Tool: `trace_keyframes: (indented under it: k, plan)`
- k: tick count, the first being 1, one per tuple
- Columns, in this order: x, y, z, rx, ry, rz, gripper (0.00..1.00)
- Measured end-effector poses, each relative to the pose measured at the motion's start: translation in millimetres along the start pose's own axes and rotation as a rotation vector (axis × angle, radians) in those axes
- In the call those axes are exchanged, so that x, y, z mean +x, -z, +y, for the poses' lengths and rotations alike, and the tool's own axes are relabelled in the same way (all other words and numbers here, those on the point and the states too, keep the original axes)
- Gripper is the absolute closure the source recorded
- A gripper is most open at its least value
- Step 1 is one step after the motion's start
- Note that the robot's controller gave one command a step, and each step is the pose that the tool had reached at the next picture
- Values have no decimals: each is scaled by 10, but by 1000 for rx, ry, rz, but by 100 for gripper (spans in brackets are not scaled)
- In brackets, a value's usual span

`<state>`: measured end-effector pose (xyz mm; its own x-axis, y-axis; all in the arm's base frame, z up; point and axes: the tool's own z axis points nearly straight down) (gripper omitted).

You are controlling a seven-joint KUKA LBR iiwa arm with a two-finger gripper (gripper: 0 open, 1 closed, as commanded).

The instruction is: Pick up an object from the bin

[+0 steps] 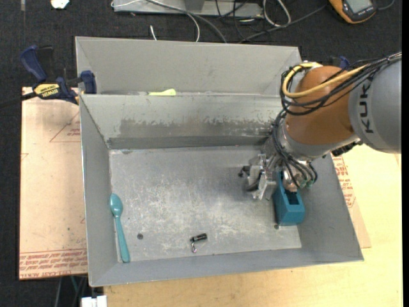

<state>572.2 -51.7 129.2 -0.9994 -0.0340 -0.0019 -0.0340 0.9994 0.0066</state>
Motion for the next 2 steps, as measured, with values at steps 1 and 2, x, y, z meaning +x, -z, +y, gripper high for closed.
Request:
trace_keyframes:
  k: [1,2]
  plan:
    - [-125,129,-148,3,191,-14,100]
    - [350,-499,-599,-17,363,-13,100]
